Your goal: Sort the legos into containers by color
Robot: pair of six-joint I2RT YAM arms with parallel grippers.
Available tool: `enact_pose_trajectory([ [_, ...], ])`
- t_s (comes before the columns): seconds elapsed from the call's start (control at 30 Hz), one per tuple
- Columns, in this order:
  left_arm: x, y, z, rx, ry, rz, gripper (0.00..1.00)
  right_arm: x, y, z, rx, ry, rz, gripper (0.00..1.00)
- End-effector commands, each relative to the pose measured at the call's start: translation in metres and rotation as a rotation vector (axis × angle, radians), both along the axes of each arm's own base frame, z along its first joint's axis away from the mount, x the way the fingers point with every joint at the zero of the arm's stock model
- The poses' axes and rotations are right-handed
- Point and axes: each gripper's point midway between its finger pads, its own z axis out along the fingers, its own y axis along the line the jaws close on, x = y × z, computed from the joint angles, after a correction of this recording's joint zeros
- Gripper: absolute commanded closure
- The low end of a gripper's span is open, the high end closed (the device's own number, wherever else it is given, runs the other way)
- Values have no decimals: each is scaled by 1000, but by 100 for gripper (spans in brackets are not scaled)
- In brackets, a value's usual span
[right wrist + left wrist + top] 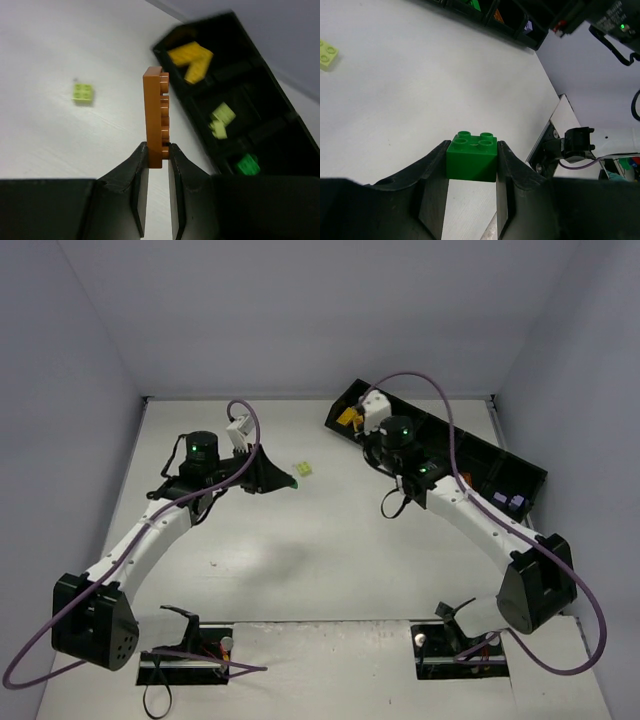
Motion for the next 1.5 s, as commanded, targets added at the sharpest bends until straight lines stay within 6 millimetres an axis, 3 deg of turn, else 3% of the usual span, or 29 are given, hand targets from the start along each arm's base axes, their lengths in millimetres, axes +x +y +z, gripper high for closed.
enact_pose_trajectory([
  [0.0,1,4,29,-18,-141,-3,100,16,-86,20,139,-45,-407,100],
  [0.03,0,5,29,-11,-150,5,100,15,-125,3,121,-15,-541,100],
  [0.1,-2,7,24,5,-154,7,100,11,-158,-6,174,11,-678,100],
  [0.13,-3,9,23,14,-162,13,100,7,-189,-18,174,38,-763,100],
  [0.27,-7,14,16,53,-162,20,100,3,-245,-37,226,76,-927,99],
  [0.5,-17,21,12,95,-178,15,100,13,-306,-80,239,169,-1114,92],
  [0.57,-19,22,12,97,-178,17,100,15,-314,-86,243,187,-1137,87],
  [0.67,-22,22,10,97,-174,16,100,19,-325,-96,243,216,-1167,69],
  [0.7,-23,23,9,98,-174,17,100,21,-327,-100,238,227,-1173,59],
  [0.8,-24,25,8,104,-177,26,100,26,-329,-98,248,229,-1169,45],
  [0.93,-20,25,6,112,-180,32,100,38,-317,-82,302,214,-1100,42],
  [1.03,-15,24,7,113,-180,28,100,55,-277,-46,360,164,-863,44],
  [1.07,-13,22,11,108,-188,27,100,60,-234,-39,396,183,-658,44],
  [1.13,-7,20,12,104,-181,27,100,59,-187,-10,354,113,-402,45],
  [1.17,-5,19,15,100,-184,26,100,50,-136,-2,346,119,-217,45],
  [1.23,1,16,23,85,-183,21,100,34,-89,20,270,44,11,44],
  [1.27,3,14,27,74,-179,19,100,16,-48,26,259,33,154,44],
  [1.4,12,7,38,36,-165,14,100,-28,19,58,215,-73,426,34],
  [1.47,15,3,48,5,-164,18,100,-42,36,66,225,-84,511,31],
])
